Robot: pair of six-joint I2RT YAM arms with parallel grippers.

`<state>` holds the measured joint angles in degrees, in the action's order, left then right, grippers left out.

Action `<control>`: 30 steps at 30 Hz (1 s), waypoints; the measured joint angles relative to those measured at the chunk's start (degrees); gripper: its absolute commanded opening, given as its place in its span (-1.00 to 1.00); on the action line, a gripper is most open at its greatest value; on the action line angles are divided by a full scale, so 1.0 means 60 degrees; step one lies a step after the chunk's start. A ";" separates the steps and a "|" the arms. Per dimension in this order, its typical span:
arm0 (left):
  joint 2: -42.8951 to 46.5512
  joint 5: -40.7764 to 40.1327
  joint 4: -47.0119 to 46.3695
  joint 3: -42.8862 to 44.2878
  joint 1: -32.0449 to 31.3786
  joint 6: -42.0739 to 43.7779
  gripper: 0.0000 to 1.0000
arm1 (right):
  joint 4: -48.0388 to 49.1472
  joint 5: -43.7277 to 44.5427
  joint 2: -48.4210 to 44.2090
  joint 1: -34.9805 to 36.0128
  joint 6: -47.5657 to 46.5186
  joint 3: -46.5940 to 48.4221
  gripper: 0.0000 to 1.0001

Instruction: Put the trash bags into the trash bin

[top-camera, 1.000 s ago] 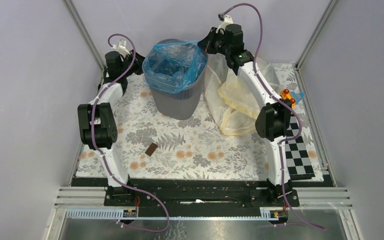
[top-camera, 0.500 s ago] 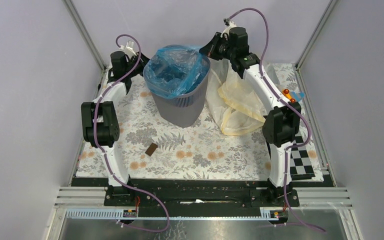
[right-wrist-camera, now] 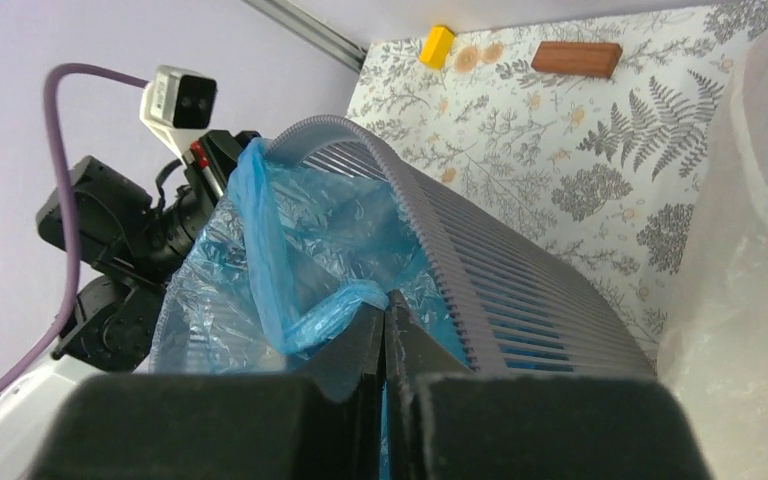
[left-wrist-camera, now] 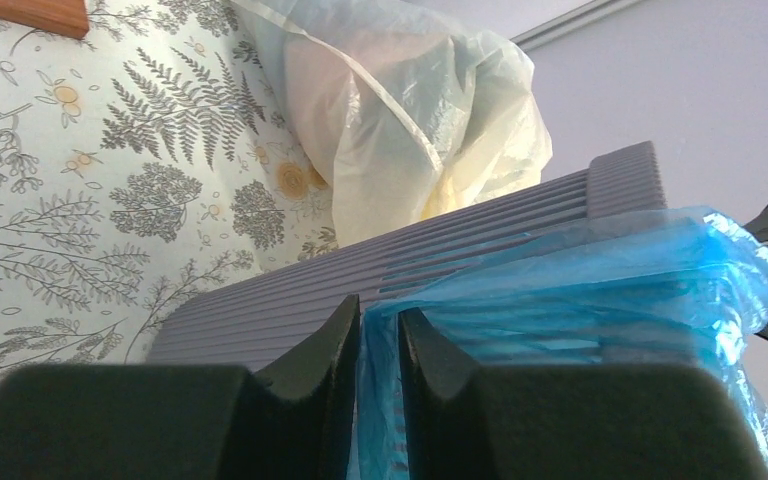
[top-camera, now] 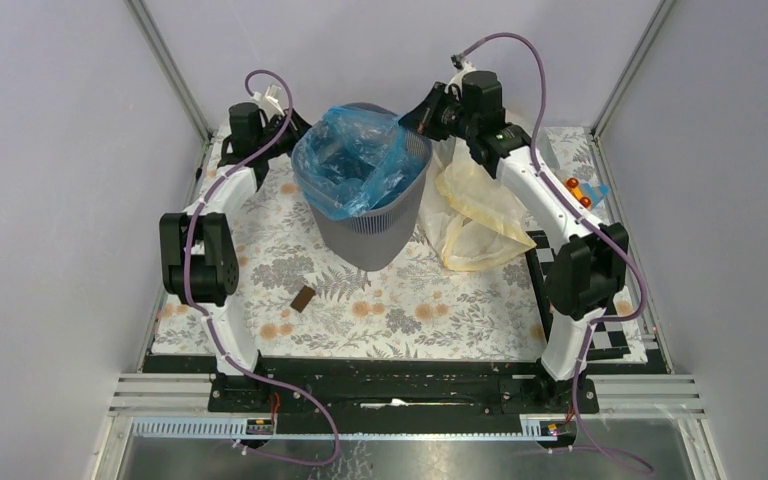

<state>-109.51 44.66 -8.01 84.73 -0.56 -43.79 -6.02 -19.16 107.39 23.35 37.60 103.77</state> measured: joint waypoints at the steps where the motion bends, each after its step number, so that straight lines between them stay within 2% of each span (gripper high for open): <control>1: 0.0073 -0.0018 0.0069 -0.0004 -0.0047 0.0066 -0.56 | -0.0087 0.0007 -0.0026 0.0025 -0.0004 -0.0007 -1.00; 8: 0.0364 -0.0233 0.0630 0.0000 -0.0135 0.0546 -0.61 | -0.0663 -0.0423 -0.0022 -0.0404 0.0226 0.0106 -1.00; 22: 0.0368 -0.0736 0.1665 0.0226 -0.0142 0.1206 -0.62 | -0.1880 -0.1195 0.0138 -0.1151 0.0208 0.1807 -1.00; 30: 0.0372 -0.0907 0.1931 0.0233 -0.0211 0.1315 -0.62 | -0.2269 -0.1752 0.1111 -0.1749 0.0135 0.1749 -1.00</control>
<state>-107.28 39.22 3.57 86.13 -1.83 -35.90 -19.64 -29.67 114.06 12.86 38.41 114.26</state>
